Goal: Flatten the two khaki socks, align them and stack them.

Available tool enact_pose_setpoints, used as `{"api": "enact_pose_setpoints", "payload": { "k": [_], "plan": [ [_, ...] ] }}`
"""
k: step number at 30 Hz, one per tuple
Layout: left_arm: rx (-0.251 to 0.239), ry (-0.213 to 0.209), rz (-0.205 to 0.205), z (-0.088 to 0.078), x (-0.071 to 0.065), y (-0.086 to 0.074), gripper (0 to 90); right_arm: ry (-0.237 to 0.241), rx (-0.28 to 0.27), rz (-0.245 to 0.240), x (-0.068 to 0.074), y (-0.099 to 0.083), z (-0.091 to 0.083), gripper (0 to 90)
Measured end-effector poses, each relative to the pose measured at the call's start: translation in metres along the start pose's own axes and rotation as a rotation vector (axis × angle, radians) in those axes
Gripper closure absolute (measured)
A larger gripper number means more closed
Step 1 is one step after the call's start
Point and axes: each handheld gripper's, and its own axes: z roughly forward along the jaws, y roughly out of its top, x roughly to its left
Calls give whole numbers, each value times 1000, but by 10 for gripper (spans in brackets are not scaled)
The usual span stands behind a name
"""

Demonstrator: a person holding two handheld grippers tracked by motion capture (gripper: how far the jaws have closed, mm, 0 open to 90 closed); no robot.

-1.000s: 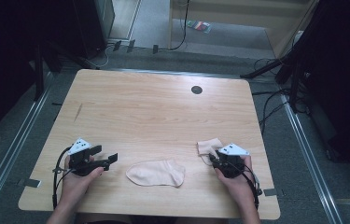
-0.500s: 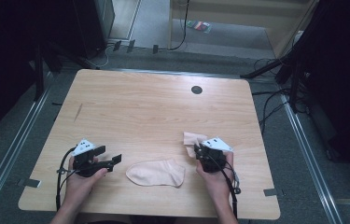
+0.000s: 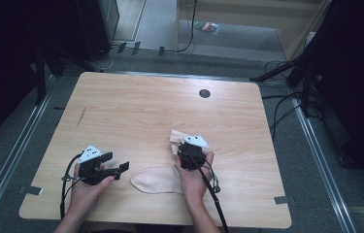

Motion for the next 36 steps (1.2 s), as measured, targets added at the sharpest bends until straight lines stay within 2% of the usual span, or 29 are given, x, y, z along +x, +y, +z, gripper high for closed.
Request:
{"api": "enact_pose_setpoints", "payload": {
  "k": [2, 3, 5, 6, 8, 10, 13, 15, 16, 17, 18, 20, 22, 24, 26, 29, 32, 36],
  "plan": [
    [0, 2, -2, 0, 0, 0, 177, -18, -8, 27, 3, 1, 5, 799],
    [1, 2, -3, -1, 0, 0, 177, -14, -17, 36, 4, 1, 7, 755],
    [-4, 4, -2, -1, 1, 0, 177, 13, -28, 40, 5, 2, 9, 593],
    [-2, 6, -4, -2, 2, 0, 177, 37, -31, 47, 4, 3, 7, 565],
    [-3, 12, -5, -2, 2, 0, 177, 70, -48, 35, -2, 6, 4, 549],
    [-3, 11, -7, -1, 3, 0, 178, 97, -66, 11, -11, 11, 0, 591],
    [0, 11, -4, 0, 2, 0, 178, 151, -77, -59, -23, 17, -4, 673],
    [3, 9, -4, 0, 1, 0, 178, 175, -73, -133, -23, 18, -5, 701],
    [3, 10, -4, 0, 1, 0, 178, 193, -65, -190, -20, 17, -4, 703],
    [6, 10, -4, 0, 2, -1, 178, 203, -56, -228, -17, 15, -3, 700],
    [6, 10, -4, 1, 2, -1, 178, 208, -38, -286, -12, 12, 1, 682],
    [5, 12, -2, 1, 1, -1, 178, 214, -12, -349, -7, 7, 6, 635],
    [5, 12, -1, 1, 1, -1, 178, 189, 9, -389, -3, 3, 13, 582],
    [7, 9, -4, 0, 2, -1, 179, 173, 39, -391, -2, 1, 20, 528],
    [8, 8, -4, 0, 2, -1, 179, 162, 58, -394, -1, 0, 23, 574],
    [-4, 12, -10, 0, 2, -1, 184, 146, 72, -413, -1, -2, 25, 691],
    [-11, 13, -15, 0, 3, 0, 195, 154, 63, -389, -2, 1, 21, 777],
    [-10, 3, -27, 3, 1, 3, 197, 180, 48, -331, -6, 6, 16, 814]
  ]
}}
